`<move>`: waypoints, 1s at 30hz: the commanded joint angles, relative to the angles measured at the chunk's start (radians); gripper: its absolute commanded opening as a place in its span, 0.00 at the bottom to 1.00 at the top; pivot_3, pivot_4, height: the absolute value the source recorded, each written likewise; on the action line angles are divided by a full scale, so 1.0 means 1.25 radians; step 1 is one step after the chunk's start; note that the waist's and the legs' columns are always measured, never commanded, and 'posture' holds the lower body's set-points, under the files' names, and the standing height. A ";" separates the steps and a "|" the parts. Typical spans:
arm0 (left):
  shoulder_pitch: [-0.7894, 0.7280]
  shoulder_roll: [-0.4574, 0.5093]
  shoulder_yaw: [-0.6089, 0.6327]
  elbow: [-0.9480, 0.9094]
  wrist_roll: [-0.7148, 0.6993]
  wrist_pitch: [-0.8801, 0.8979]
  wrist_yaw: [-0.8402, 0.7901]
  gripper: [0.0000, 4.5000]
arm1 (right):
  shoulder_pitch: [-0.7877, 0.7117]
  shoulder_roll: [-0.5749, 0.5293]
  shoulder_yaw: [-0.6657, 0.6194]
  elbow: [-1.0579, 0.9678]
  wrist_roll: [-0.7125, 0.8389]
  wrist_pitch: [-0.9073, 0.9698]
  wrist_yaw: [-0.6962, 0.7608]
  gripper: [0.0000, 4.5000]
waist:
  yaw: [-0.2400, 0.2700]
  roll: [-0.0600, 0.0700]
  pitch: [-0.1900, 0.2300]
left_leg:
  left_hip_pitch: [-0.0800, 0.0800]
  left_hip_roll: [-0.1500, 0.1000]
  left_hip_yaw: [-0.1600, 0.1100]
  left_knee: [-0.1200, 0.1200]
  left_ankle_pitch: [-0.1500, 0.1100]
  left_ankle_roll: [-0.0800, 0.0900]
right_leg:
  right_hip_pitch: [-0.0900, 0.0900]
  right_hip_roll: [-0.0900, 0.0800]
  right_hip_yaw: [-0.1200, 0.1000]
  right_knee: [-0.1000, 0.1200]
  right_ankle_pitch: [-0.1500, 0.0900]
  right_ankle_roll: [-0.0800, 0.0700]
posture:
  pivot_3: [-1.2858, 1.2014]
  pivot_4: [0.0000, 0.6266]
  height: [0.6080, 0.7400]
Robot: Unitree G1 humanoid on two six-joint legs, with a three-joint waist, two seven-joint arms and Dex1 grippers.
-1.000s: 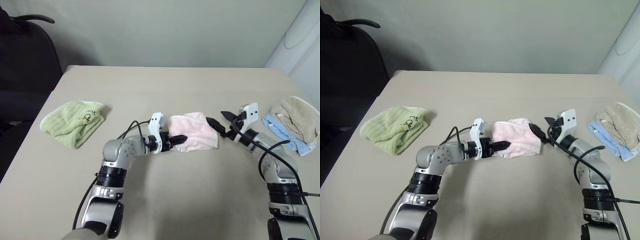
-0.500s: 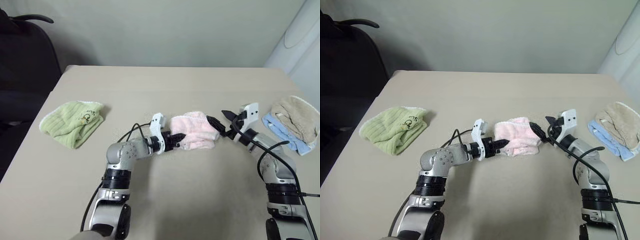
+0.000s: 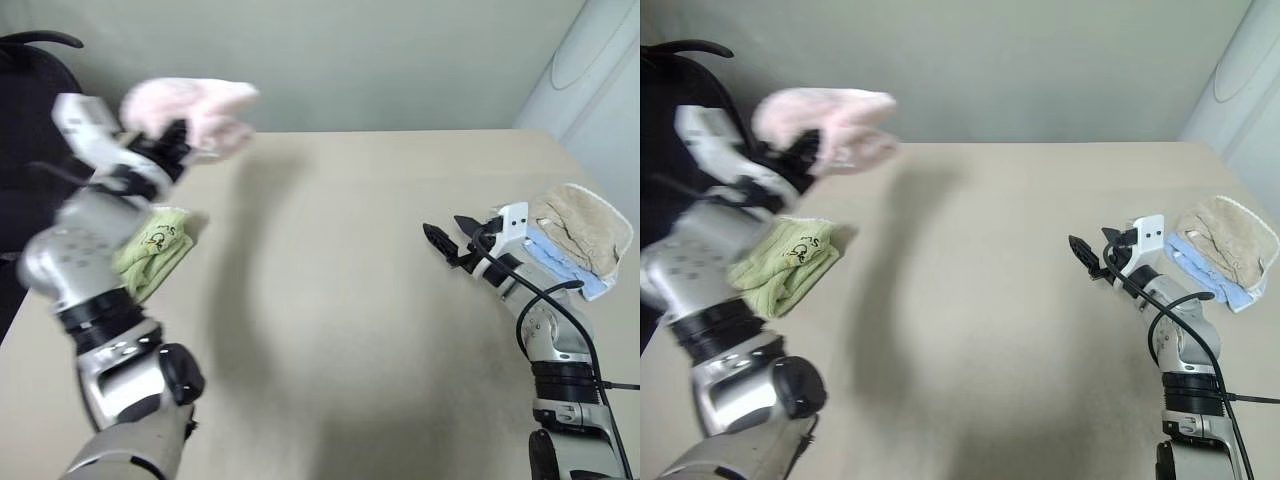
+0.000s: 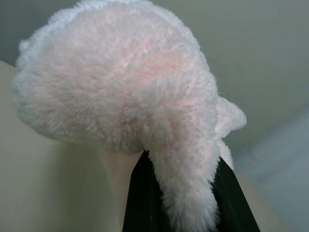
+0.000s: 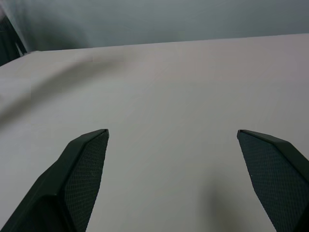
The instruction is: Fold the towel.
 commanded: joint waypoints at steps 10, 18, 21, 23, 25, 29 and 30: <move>0.408 -0.039 0.068 -0.095 0.000 -0.025 0.001 0.16 | -0.067 0.011 0.024 0.059 -0.018 -0.053 0.028 1.00 | 0.003 -0.001 0.000 | 0.000 0.000 -0.002 -0.001 0.000 0.000 | 0.000 0.000 0.000 -0.001 0.000 -0.001 | 0.52 0.24 1.00; 0.420 -0.077 0.121 -0.095 -0.077 -0.110 -0.009 0.78 | -0.056 0.020 0.031 0.063 -0.020 -0.062 0.032 1.00 | -0.001 -0.001 0.000 | 0.000 0.001 -0.002 -0.002 0.000 -0.001 | 0.000 0.000 0.000 -0.001 0.001 -0.001 | 0.52 0.24 1.00; 0.423 -0.065 0.140 -0.104 -0.089 -0.150 -0.003 1.00 | -0.049 0.026 0.031 0.059 -0.019 -0.063 0.029 1.00 | -0.003 -0.001 0.000 | 0.000 0.001 -0.002 -0.002 0.000 -0.001 | 0.000 0.000 0.000 -0.001 0.001 -0.002 | 0.52 0.24 1.00; 0.431 -0.061 0.157 -0.111 -0.104 -0.169 -0.001 1.00 | -0.045 0.028 0.030 0.055 -0.019 -0.062 0.027 1.00 | -0.003 -0.001 0.000 | 0.000 0.001 -0.001 -0.003 0.001 -0.001 | 0.000 0.000 0.000 -0.001 0.001 -0.002 | 0.52 0.24 1.00; 0.435 -0.061 0.200 -0.107 -0.133 -0.192 0.021 1.00 | -0.041 0.029 0.027 0.055 -0.017 -0.062 0.026 1.00 | -0.003 -0.002 0.000 | 0.000 0.001 -0.001 -0.003 0.001 -0.001 | 0.000 0.000 0.000 -0.001 0.001 -0.002 | 0.52 0.24 1.00; 0.488 -0.051 0.227 -0.127 -0.146 -0.215 0.034 1.00 | -0.036 0.032 0.025 0.056 -0.017 -0.064 0.025 1.00 | -0.005 -0.001 0.000 | 0.000 0.001 -0.001 -0.003 0.001 -0.001 | 0.000 0.000 0.000 -0.001 0.001 -0.002 | 0.52 0.24 1.00; 0.493 -0.047 0.237 -0.128 -0.148 -0.229 0.040 1.00 | -0.039 0.032 0.025 0.059 -0.017 -0.065 0.025 1.00 | -0.005 -0.002 0.000 | 0.000 0.001 -0.001 -0.003 0.001 -0.001 | 0.000 0.000 0.000 -0.001 0.001 -0.002 | 0.52 0.24 1.00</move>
